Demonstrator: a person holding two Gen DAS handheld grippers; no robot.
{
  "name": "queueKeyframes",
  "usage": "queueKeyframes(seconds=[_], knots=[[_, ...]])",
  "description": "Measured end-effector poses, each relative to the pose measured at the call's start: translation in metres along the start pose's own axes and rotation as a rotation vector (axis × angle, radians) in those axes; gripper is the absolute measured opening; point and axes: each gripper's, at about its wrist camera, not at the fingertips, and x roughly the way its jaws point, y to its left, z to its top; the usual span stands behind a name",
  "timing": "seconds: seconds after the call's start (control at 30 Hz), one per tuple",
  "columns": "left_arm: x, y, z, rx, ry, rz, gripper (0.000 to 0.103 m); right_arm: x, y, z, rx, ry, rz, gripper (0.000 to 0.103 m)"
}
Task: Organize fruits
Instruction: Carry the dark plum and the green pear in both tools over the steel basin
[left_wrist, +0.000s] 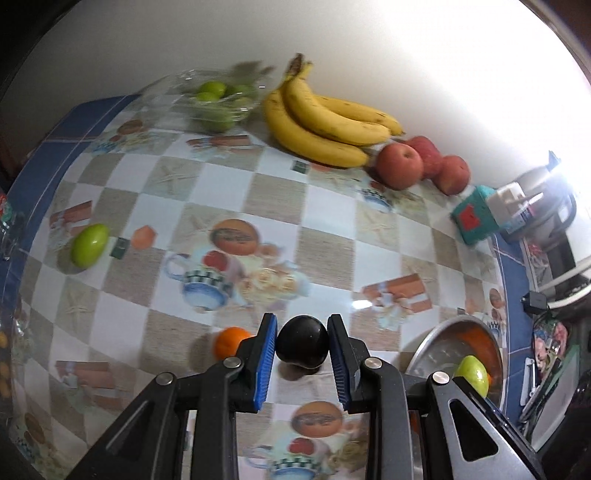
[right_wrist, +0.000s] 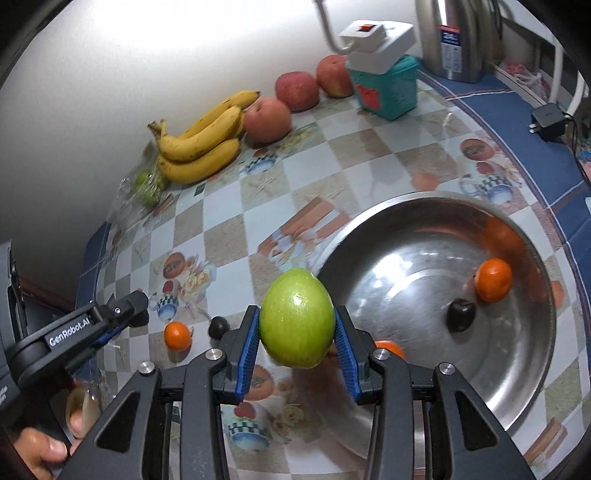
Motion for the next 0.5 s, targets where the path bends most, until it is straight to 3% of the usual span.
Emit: queueKeyframes(seconds=[0.13, 0.5], knots=[[0.005, -0.023, -0.002, 0.041, -0.003, -0.002, 0.03, -0.004, -0.018, 0.007, 0.034, -0.014, -0.009, 0.041], [0.015, -0.085, -0.018, 0.164, 0.041, -0.101, 0.03, -0.012, -0.064, 0.026, 0.099, -0.048, -0.055, 0.041]])
